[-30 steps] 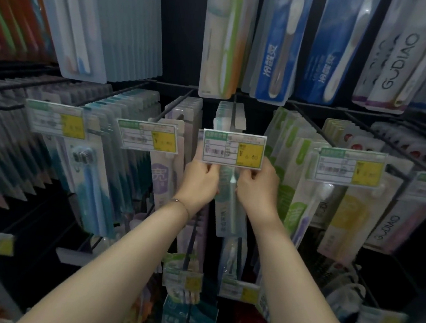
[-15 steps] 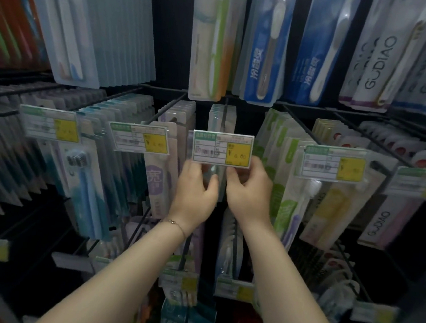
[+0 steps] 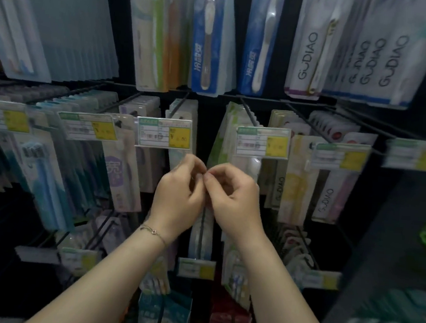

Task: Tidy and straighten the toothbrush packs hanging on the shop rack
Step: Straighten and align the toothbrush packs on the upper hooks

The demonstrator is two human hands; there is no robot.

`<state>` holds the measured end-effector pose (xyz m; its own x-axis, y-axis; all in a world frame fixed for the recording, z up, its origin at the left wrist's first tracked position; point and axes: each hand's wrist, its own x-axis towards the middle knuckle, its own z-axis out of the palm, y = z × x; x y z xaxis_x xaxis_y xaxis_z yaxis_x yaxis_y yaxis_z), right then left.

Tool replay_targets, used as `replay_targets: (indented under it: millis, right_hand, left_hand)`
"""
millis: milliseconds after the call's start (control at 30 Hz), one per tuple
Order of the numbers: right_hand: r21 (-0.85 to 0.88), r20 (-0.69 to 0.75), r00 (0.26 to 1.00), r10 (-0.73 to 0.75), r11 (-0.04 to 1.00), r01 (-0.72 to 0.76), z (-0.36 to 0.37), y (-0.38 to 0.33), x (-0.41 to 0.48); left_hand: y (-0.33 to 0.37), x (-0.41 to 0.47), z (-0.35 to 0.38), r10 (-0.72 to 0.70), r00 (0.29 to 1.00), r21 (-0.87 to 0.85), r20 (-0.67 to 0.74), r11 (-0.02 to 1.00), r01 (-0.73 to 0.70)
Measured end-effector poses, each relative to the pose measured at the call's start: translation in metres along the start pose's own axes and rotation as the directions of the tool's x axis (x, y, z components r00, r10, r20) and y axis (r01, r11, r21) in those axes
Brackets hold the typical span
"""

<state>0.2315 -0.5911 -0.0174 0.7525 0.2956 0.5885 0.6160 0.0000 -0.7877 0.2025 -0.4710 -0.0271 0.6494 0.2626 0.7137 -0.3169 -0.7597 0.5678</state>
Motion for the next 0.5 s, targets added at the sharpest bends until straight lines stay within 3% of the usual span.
replay_targets:
  millis: [333,500]
  right_hand:
    - [-0.075,-0.208,0.976,0.062,0.994,-0.080,-0.085,0.014,-0.010]
    - [-0.106,-0.325,0.930,0.173,0.970,-0.218,-0.127,0.034,-0.007]
  left_hand:
    - [0.061,-0.008,0.040,0.128,0.991,0.010,0.047,0.992,-0.129]
    - [0.090,-0.005,0.068,0.095,0.976,-0.006,0.195,0.995,-0.096]
